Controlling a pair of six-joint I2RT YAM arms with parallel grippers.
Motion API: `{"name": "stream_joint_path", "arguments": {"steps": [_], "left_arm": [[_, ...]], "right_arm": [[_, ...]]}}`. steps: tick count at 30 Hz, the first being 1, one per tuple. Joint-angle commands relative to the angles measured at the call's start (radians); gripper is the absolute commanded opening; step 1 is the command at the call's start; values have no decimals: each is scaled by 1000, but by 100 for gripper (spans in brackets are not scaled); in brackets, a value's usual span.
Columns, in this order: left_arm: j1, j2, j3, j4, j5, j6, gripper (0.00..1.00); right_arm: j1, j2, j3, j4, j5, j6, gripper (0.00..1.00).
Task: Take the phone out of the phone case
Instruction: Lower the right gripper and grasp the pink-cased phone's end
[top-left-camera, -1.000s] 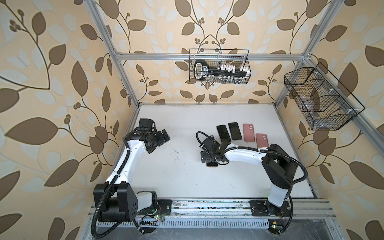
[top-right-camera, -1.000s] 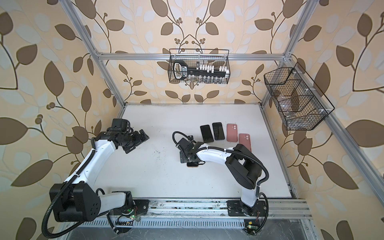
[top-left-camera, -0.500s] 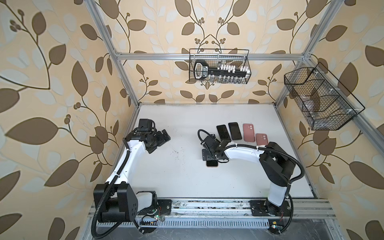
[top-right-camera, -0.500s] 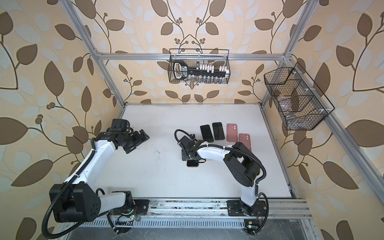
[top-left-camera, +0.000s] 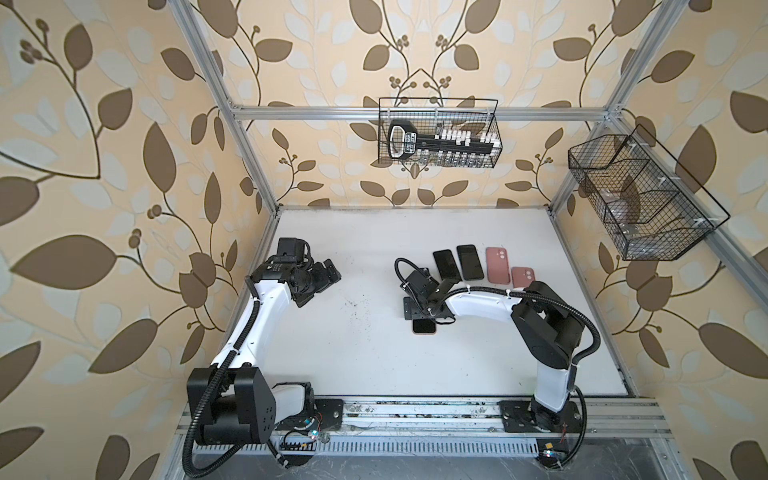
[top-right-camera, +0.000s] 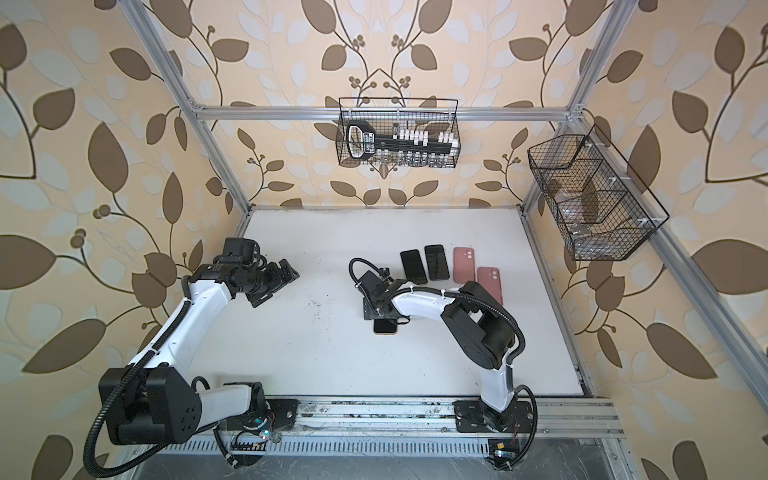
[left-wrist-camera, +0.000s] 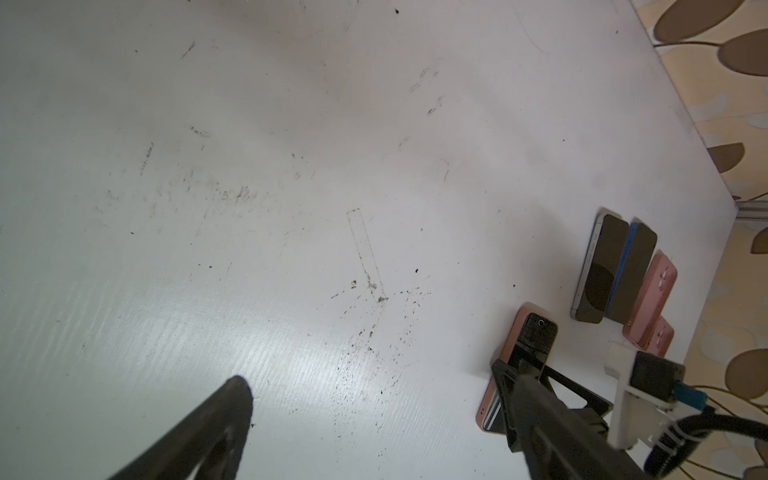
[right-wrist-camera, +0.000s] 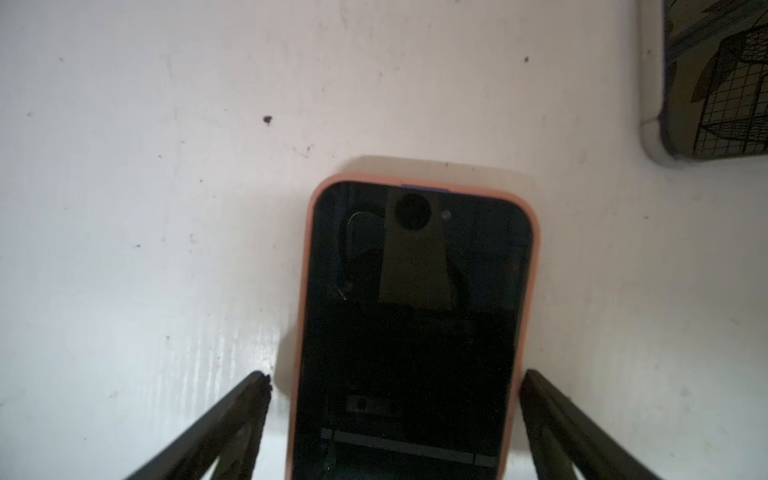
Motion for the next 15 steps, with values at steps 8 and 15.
{"name": "stream_joint_path", "arguments": {"steps": [8,15], "left_arm": [[10,-2,-8,9,24,22,99],[10,-1,-10,10,22,20,99]], "right_arm": [[2,45,36,-19,9,-8,86],[0,56,67,-35,12,-39,80]]}}
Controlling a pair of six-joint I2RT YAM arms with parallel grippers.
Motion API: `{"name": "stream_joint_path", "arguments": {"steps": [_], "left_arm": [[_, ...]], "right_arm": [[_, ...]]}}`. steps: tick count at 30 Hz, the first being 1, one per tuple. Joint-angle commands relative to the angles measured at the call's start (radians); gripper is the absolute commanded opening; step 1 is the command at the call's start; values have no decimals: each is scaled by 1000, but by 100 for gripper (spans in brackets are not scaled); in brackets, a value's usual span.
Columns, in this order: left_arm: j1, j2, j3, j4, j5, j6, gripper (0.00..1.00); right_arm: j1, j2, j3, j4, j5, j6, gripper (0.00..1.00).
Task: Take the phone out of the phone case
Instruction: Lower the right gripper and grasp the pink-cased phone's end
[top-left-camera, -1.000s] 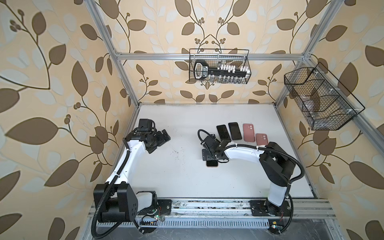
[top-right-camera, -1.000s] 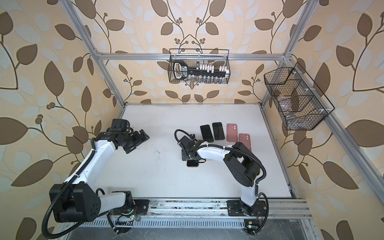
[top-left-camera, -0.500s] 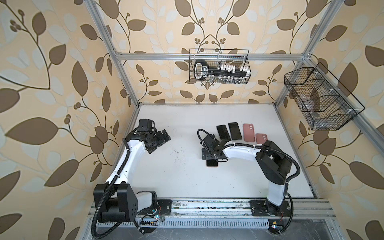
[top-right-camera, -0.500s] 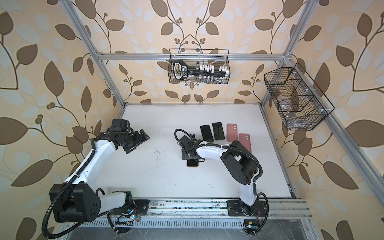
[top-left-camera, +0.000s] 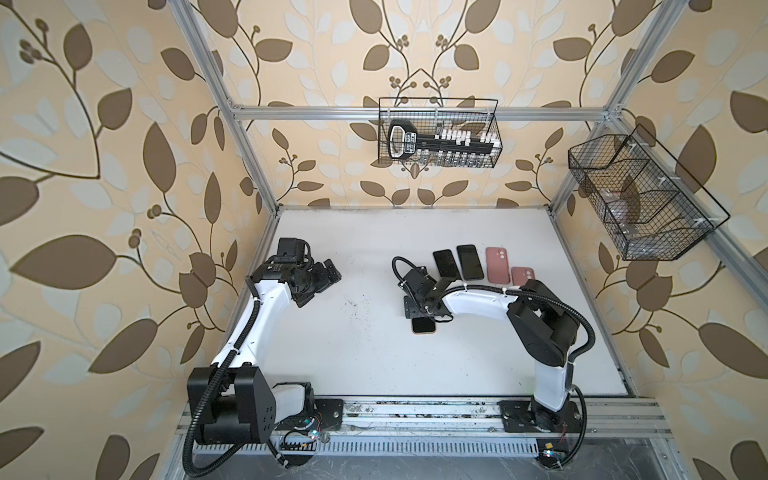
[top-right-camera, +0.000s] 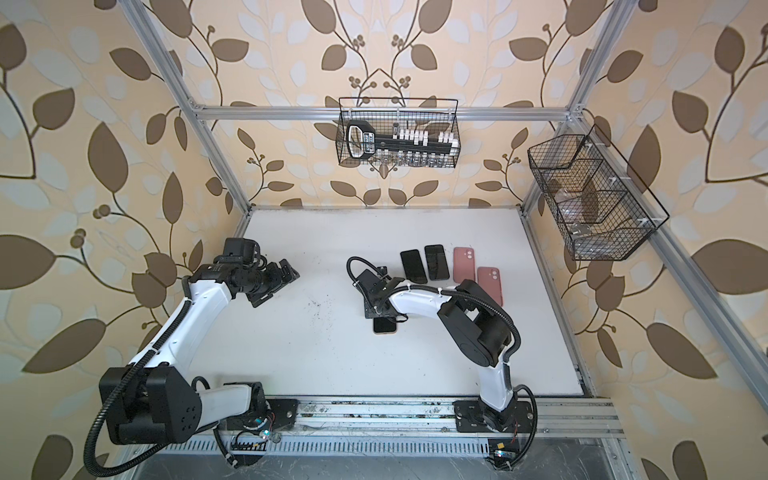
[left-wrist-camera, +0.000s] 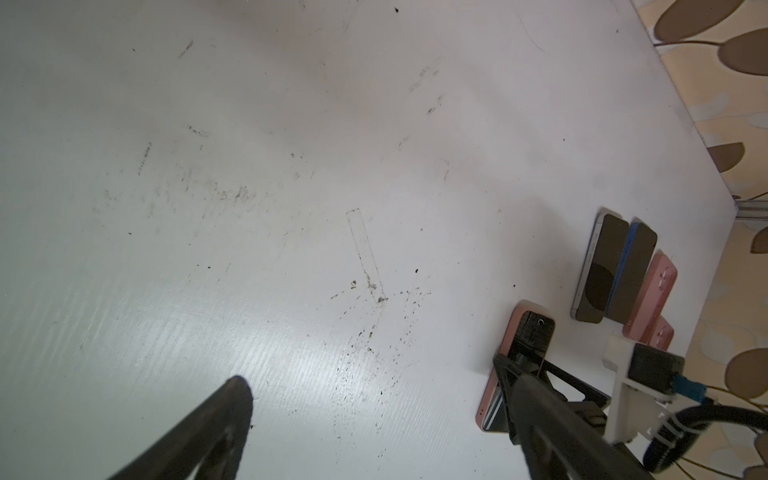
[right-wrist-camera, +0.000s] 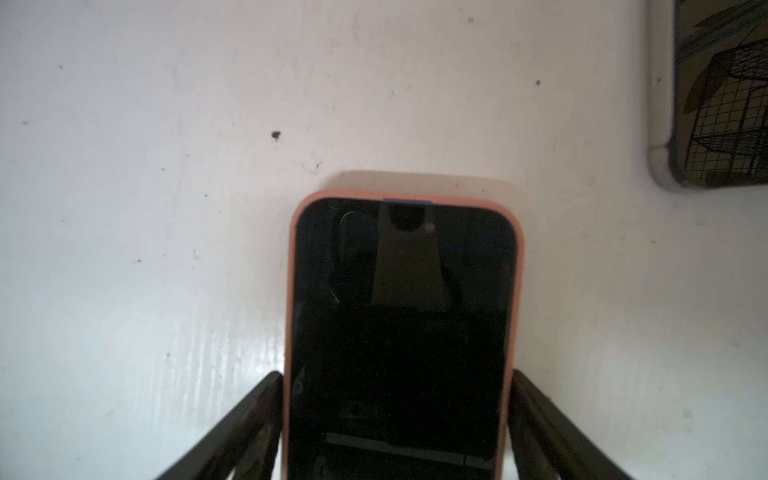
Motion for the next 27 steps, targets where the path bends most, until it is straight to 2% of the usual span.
{"name": "stream_joint_path", "arguments": {"steps": [1,11,22,27], "left_arm": [[10,-2,-6,4,21,20,99],[9,3,-8,5,17,19,99],[9,13,-11,6,24,17,99],[9,14,-36,41,87,-5,99]], "right_arm": [[0,24,27,-16,-3,-18,79],[-17,10,16,5,-40,-70,72],[-52,-41,-29,61,-111,-124,70],[-84,-73,-66,102,-169,-144,69]]}}
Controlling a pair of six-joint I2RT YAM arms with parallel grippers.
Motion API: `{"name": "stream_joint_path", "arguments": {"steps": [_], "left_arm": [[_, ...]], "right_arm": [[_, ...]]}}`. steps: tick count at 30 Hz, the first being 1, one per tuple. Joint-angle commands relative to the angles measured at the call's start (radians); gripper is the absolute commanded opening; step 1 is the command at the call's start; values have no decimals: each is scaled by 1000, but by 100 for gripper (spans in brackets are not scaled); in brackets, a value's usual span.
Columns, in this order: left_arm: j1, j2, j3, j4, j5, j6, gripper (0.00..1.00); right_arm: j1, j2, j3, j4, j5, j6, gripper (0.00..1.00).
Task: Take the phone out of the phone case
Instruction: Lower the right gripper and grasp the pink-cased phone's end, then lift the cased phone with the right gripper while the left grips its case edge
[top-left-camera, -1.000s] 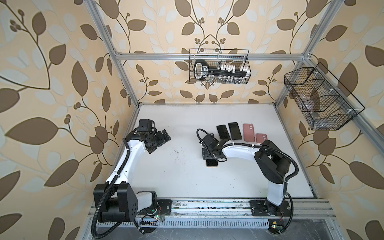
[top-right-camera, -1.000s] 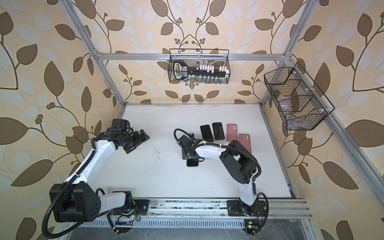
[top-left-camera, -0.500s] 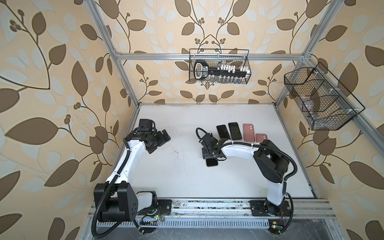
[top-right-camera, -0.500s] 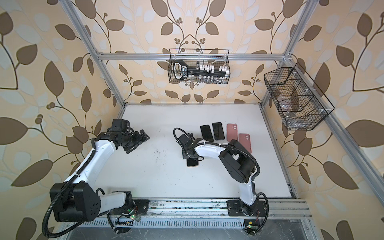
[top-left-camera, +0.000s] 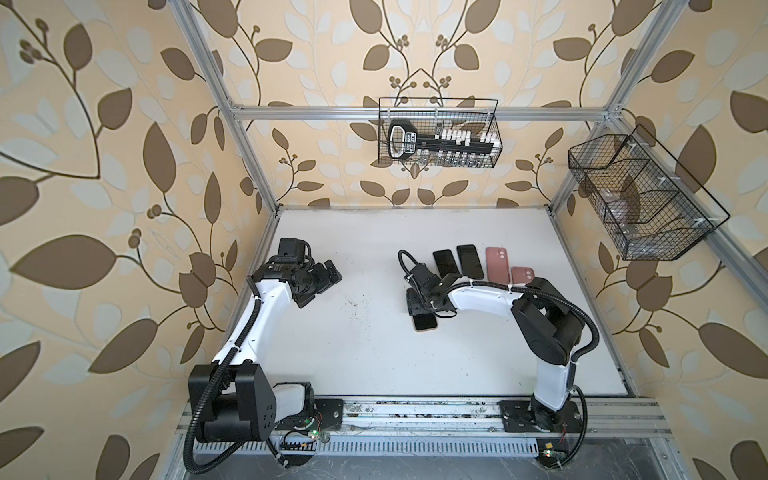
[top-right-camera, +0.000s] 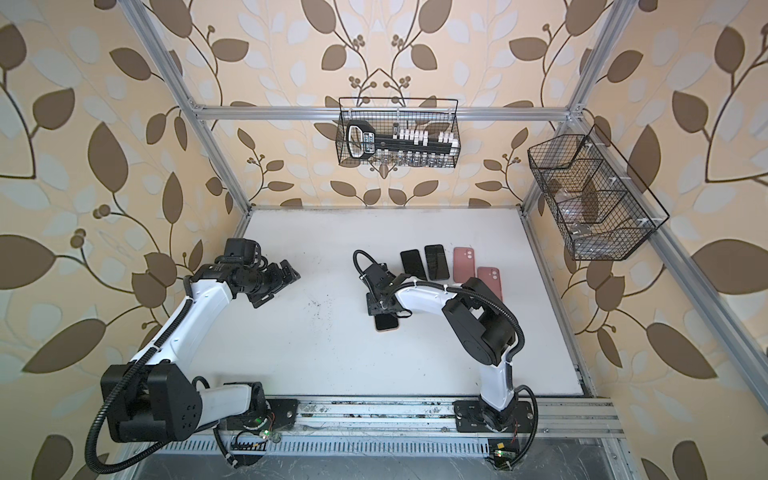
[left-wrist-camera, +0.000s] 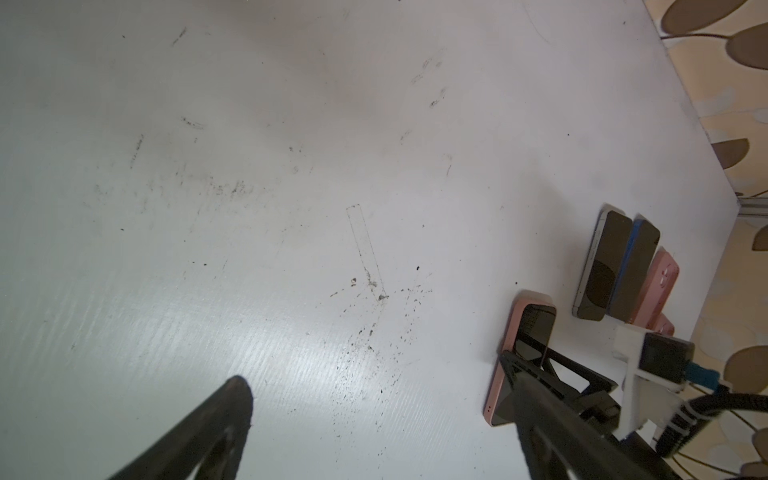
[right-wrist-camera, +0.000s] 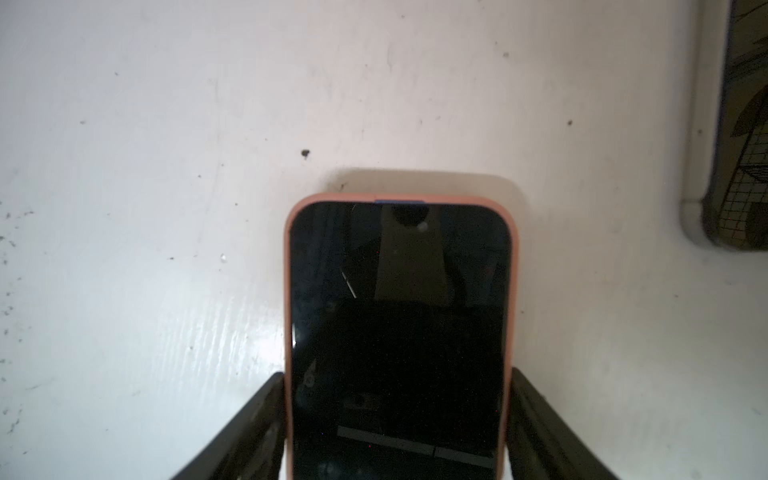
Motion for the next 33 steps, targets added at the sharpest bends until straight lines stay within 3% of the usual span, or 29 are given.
{"name": "stream_joint_path", "arguments": {"steps": [1,8,20,33], "left_arm": [[10,2,-37,51,88,-16,99],[-8,-18,-151,232,230,-116,99],[-327,87,-169,532,186,-238,99],[-481,242,-146,795,203,-327,89]], "right_arm": [[-23,-46,-32,41,-64,-31,69],[-54,-79,-62,72,-136,-57,69],[-84,-145,-89,111,-281,-77,69],[-94,-244,-120,128,-393,-63,68]]}}
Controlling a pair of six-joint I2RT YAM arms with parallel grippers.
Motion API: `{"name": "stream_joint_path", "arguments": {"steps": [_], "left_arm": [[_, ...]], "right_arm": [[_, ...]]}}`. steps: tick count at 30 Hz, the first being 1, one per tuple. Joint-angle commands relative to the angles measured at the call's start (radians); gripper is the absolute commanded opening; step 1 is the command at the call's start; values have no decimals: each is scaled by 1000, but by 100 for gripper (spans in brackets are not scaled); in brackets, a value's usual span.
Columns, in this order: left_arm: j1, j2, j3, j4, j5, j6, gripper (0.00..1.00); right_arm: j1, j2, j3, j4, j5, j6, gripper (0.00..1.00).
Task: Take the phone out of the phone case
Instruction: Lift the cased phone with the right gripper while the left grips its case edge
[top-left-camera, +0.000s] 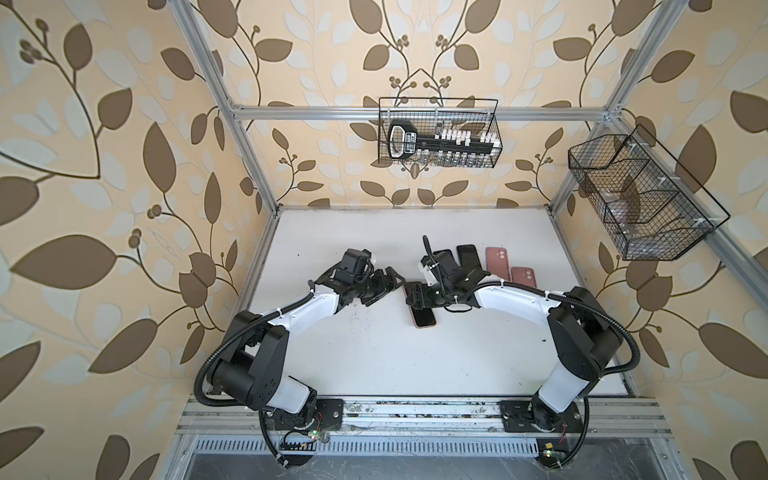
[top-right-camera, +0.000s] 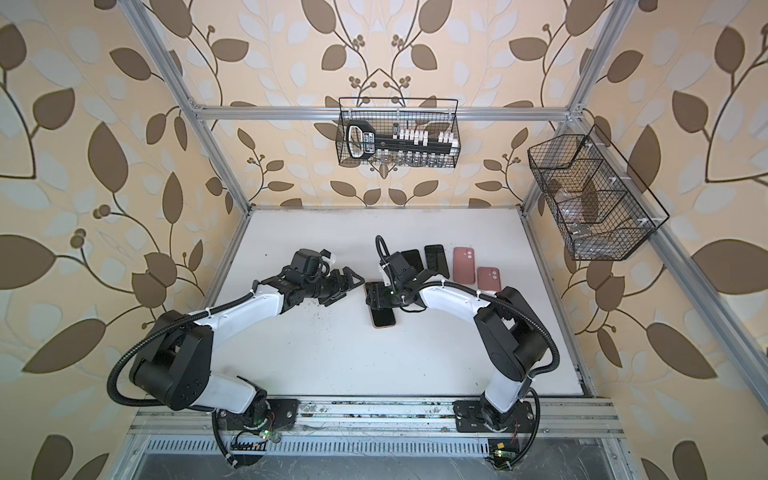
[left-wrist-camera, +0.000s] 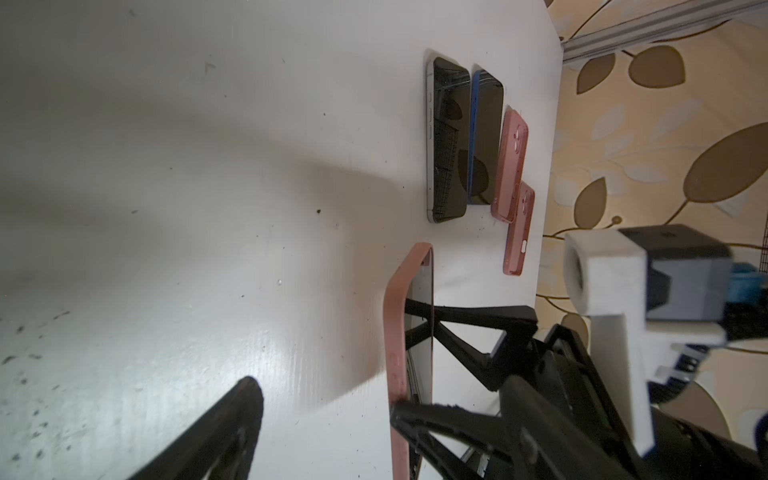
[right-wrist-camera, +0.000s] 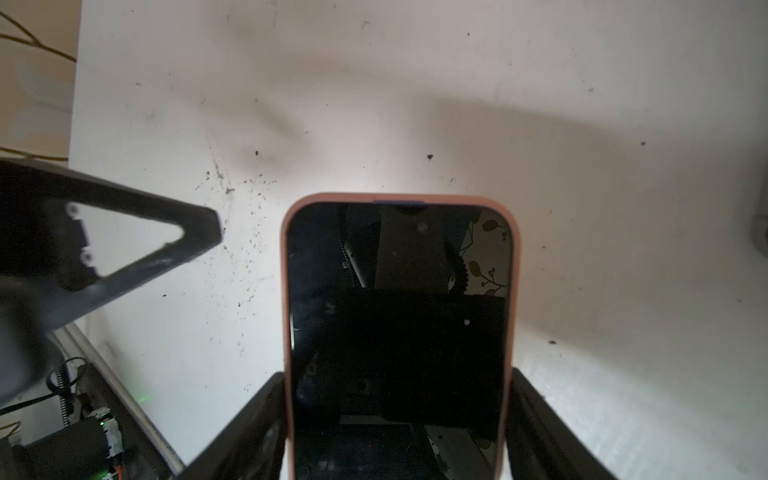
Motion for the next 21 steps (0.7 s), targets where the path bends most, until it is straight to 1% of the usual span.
{"name": "stream_joint_path", "arguments": {"steps": [1,7,13,21], "left_arm": [[-25,24,29,99,18,-32,87],[-51,52,37,125,15,-44,79],[-67,56,33,157,15,-61,67],[-82,62,20,194,20,-76,58]], "right_arm": [[-2,-48,-11,27,-42,-1,68],[-3,-71,-27,39,-62,8,68],[-6,-85,-39,58,-71,17,68],[-5,-92,-48,68,-79,24,67]]}}
